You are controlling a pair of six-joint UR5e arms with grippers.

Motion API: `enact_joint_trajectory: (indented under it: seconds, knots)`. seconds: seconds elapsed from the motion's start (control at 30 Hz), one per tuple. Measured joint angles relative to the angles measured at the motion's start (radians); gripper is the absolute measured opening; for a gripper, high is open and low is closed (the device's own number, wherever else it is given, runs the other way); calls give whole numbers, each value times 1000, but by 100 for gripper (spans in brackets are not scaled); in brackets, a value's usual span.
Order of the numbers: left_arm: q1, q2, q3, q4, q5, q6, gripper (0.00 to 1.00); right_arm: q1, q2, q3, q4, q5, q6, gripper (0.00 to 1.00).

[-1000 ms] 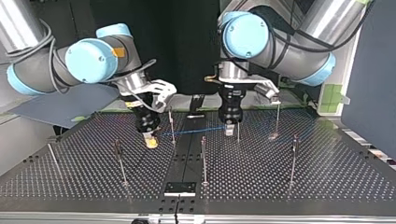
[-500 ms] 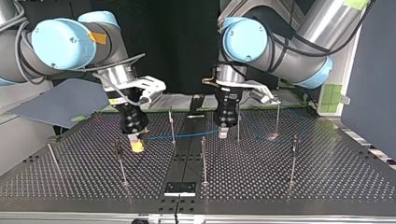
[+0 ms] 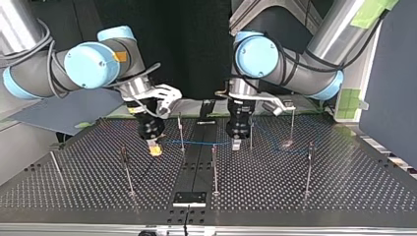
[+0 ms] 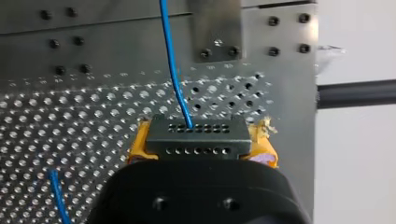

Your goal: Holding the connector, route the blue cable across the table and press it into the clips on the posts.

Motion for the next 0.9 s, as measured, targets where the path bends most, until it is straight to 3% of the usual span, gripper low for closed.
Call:
enact_joint_trajectory:
  seconds: [0.33,0.9]
  knots:
    - [28,-45,35,20,21,0,0,-29,22,-3,-21,-39,5,0]
    - [67,-141,137,21,51,-2,0,-81,76,-53,-26,-68,6,0]
